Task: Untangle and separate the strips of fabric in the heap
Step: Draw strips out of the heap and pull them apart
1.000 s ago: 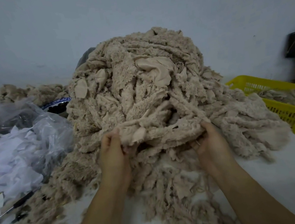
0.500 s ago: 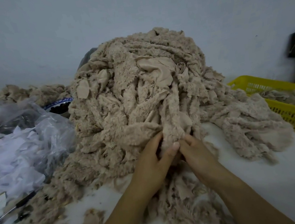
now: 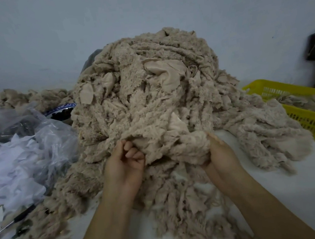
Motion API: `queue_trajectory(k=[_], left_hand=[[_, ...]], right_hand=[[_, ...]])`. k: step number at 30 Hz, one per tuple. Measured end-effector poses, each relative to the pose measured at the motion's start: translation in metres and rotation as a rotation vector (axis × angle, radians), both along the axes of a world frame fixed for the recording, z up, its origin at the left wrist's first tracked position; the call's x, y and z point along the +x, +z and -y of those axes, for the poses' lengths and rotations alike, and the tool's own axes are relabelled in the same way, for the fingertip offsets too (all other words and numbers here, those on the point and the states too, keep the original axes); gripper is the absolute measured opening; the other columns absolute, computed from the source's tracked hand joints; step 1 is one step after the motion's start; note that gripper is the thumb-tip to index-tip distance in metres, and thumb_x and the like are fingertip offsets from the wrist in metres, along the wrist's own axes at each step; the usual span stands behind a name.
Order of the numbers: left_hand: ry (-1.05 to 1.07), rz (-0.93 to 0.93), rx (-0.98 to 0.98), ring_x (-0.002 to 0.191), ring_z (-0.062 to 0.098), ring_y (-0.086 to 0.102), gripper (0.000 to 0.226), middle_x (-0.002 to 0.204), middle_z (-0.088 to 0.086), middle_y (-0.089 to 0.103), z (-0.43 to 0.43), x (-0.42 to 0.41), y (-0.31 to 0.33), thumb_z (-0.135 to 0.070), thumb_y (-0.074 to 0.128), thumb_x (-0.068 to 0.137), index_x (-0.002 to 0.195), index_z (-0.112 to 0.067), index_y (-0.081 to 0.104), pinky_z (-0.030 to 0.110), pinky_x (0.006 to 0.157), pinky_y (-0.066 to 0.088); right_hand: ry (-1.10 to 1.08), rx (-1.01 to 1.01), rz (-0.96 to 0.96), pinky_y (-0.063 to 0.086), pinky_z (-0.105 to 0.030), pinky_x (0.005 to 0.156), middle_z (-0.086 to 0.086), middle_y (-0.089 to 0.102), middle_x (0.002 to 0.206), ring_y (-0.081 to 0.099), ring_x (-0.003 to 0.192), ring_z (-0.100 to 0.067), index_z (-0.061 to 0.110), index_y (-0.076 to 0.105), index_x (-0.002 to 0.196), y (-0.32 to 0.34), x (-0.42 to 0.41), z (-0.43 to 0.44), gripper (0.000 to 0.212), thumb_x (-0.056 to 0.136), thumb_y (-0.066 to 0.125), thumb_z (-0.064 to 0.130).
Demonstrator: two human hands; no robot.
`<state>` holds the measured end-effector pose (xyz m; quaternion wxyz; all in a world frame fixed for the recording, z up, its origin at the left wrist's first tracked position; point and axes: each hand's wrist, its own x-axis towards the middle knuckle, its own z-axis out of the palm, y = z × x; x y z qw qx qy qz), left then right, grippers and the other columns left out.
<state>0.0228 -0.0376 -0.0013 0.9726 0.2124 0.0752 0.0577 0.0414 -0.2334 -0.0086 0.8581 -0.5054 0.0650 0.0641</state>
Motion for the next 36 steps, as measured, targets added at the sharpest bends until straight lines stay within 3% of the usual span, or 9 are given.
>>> queue_trajectory(k=[5,10,13,15,23,27,29,32,36], left_hand=[[0.038,0.073,0.357,0.078,0.013,0.072,0.026,0.096,0.007,0.076,0.013,-0.006,0.007,-0.031,0.049,0.101,0.102,-0.008,0.061,0.02,0.064,0.056],[0.003,0.279,1.305,0.103,-0.008,0.063,0.033,0.112,-0.029,0.066,0.035,-0.021,-0.003,-0.068,0.059,0.08,0.11,-0.053,0.064,0.01,0.078,0.05],[-0.086,0.339,1.641,0.096,-0.019,0.053,0.011,0.102,-0.039,0.057,0.038,-0.021,-0.009,-0.059,0.059,0.088,0.093,-0.068,0.056,0.0,0.076,0.038],[-0.045,0.345,1.732,0.076,-0.01,0.05,0.016,0.081,-0.019,0.057,0.037,-0.018,-0.013,-0.049,0.062,0.091,0.075,-0.048,0.059,0.006,0.066,0.037],[0.231,-0.038,1.451,0.054,0.012,0.038,0.049,0.056,-0.007,0.04,0.014,-0.01,-0.009,-0.041,0.051,0.1,0.061,-0.014,0.039,0.032,0.06,0.034],[0.533,0.251,1.856,0.087,0.014,0.046,0.037,0.089,-0.002,0.053,0.025,-0.017,-0.004,-0.04,0.044,0.101,0.077,-0.014,0.055,0.029,0.08,0.037],[0.454,0.442,1.862,0.077,0.01,0.045,0.042,0.08,-0.01,0.049,0.041,-0.023,-0.006,-0.052,0.036,0.101,0.075,-0.023,0.052,0.023,0.07,0.034],[0.054,0.306,1.576,0.064,0.0,0.056,0.063,0.067,-0.018,0.061,0.059,-0.03,-0.009,-0.081,0.022,0.087,0.066,-0.035,0.059,0.011,0.061,0.038],[-0.324,0.039,0.981,0.094,0.013,0.07,0.059,0.105,0.001,0.076,0.048,-0.019,-0.009,-0.072,0.042,0.086,0.105,-0.028,0.077,0.023,0.076,0.054]], right_hand=[[0.048,0.104,0.087,0.054,-0.043,0.095,-0.012,0.068,0.122,0.067,0.11,-0.027,0.013,0.063,0.122,0.004,-0.006,-0.003,0.027,0.103,0.045,0.02],[0.001,-0.541,0.277,0.055,-0.041,0.076,-0.014,0.067,0.081,0.059,0.071,-0.025,0.029,0.068,0.089,-0.003,-0.018,-0.013,0.031,0.102,0.041,0.019],[-0.089,-0.679,0.345,0.04,-0.024,0.05,0.007,0.049,0.053,0.043,0.049,-0.009,0.034,0.06,0.07,-0.006,-0.017,-0.012,0.038,0.097,0.041,0.017],[-0.136,-0.651,0.306,0.042,-0.025,0.053,0.007,0.053,0.055,0.047,0.052,-0.009,0.038,0.06,0.065,-0.005,-0.015,-0.01,0.04,0.096,0.041,0.021],[-0.297,-0.099,0.092,0.059,-0.041,0.082,-0.011,0.071,0.113,0.071,0.097,-0.023,0.011,0.067,0.112,0.006,0.004,0.019,0.029,0.104,0.04,0.017],[-0.165,-0.036,0.118,0.05,-0.048,0.1,-0.008,0.067,0.126,0.065,0.113,-0.026,0.013,0.058,0.134,0.002,0.0,0.005,0.034,0.105,0.044,0.024],[-0.119,-0.206,0.19,0.047,-0.044,0.098,-0.006,0.068,0.113,0.063,0.103,-0.026,0.022,0.067,0.116,-0.001,-0.005,0.0,0.026,0.102,0.045,0.022],[-0.036,-0.391,0.335,0.043,-0.037,0.063,-0.001,0.058,0.067,0.048,0.065,-0.02,0.03,0.062,0.067,0.0,-0.015,-0.006,0.042,0.098,0.044,0.007],[0.1,-0.565,0.529,0.033,-0.012,0.05,0.019,0.047,0.057,0.039,0.049,0.0,0.036,0.053,0.063,0.002,-0.021,-0.011,0.051,0.094,0.042,-0.004]])
